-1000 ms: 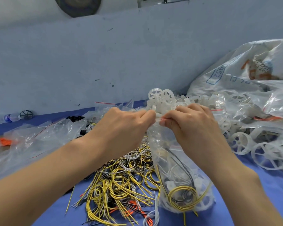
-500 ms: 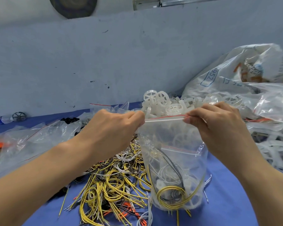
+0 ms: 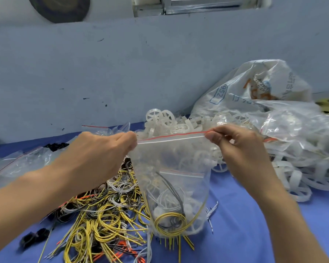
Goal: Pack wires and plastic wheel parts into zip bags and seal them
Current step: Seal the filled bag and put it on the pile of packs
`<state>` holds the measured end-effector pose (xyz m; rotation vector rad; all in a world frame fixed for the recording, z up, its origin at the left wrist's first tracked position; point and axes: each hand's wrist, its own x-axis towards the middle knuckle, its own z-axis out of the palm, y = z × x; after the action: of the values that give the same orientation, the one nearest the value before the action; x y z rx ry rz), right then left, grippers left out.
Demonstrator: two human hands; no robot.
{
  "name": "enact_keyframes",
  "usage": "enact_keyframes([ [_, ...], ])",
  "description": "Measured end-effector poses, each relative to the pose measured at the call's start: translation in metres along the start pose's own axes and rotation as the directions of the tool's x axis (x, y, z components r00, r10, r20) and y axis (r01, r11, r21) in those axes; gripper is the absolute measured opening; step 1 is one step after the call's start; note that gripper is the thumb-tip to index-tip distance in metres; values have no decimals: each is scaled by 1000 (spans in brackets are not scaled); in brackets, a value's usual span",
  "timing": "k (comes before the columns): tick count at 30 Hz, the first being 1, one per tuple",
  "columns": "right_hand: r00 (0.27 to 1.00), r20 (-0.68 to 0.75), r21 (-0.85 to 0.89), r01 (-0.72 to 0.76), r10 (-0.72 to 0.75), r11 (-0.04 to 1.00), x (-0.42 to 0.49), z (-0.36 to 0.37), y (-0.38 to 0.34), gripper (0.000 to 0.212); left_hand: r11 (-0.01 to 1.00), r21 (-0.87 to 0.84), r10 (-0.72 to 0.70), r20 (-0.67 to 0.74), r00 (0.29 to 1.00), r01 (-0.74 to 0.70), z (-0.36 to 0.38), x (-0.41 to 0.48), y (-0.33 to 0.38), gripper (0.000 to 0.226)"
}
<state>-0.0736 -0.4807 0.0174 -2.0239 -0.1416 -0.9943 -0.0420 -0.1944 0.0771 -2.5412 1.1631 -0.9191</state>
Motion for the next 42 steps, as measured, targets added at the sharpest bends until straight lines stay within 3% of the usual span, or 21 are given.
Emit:
enact_keyframes([
  [6, 969, -74, 352, -195, 235, 915, -4, -16, 0, 16, 999, -2, -38, -77, 996, 38, -21, 31, 8, 12],
  [9, 942, -151, 390, -220, 298, 894, 13, -46, 4, 15, 958, -235, -176, -32, 984, 163, -22, 85, 20, 18],
  [10, 932, -190, 378, -220, 308, 899, 22, -61, 7, 15, 892, -399, -223, 24, 974, 214, -21, 109, 29, 22],
  [12, 911, -278, 329, -207, 304, 921, 46, -100, 11, 16, 665, -691, -267, 136, 954, 285, -18, 165, 52, 26],
  [15, 879, -432, 143, -153, 200, 978, 87, -171, 12, 12, 343, -903, -254, 178, 951, 260, -27, 254, 97, 25],
  [20, 780, -595, -270, 34, -194, 962, 142, -253, -3, 14, -220, -975, -303, 111, 946, 44, -54, 382, 156, 21],
  [23, 777, -504, -476, 114, -377, 872, 154, -243, 16, 14, -390, -920, -279, 166, 946, 47, -33, 430, 172, 17],
  [25, 816, -409, -621, 79, -408, 780, 154, -221, 53, 15, -406, -900, -191, 254, 948, 160, 7, 445, 183, 14],
  [27, 898, -313, -728, -17, -310, 686, 146, -197, 105, 17, -380, -860, -27, 379, 925, 341, 58, 446, 196, 13],
  [29, 973, -224, -788, -153, -46, 597, 129, -178, 159, 19, -343, -808, 124, 467, 875, 480, 106, 437, 212, 14],
  [31, 965, -164, -816, -250, 206, 522, 109, -170, 200, 20, -337, -784, 185, 487, 853, 521, 138, 429, 227, 13],
  [32, 954, -152, -825, -267, 260, 498, 101, -169, 214, 20, -333, -790, 180, 483, 857, 515, 147, 428, 232, 13],
  [37, 962, -141, -867, -234, 234, 441, 94, -155, 225, 21, -267, -827, 150, 471, 869, 494, 146, 415, 229, 26],
  [42, 976, -171, -809, -217, 135, 547, 105, -112, 177, 20, -77, -884, 100, 454, 885, 462, 108, 358, 195, 26],
])
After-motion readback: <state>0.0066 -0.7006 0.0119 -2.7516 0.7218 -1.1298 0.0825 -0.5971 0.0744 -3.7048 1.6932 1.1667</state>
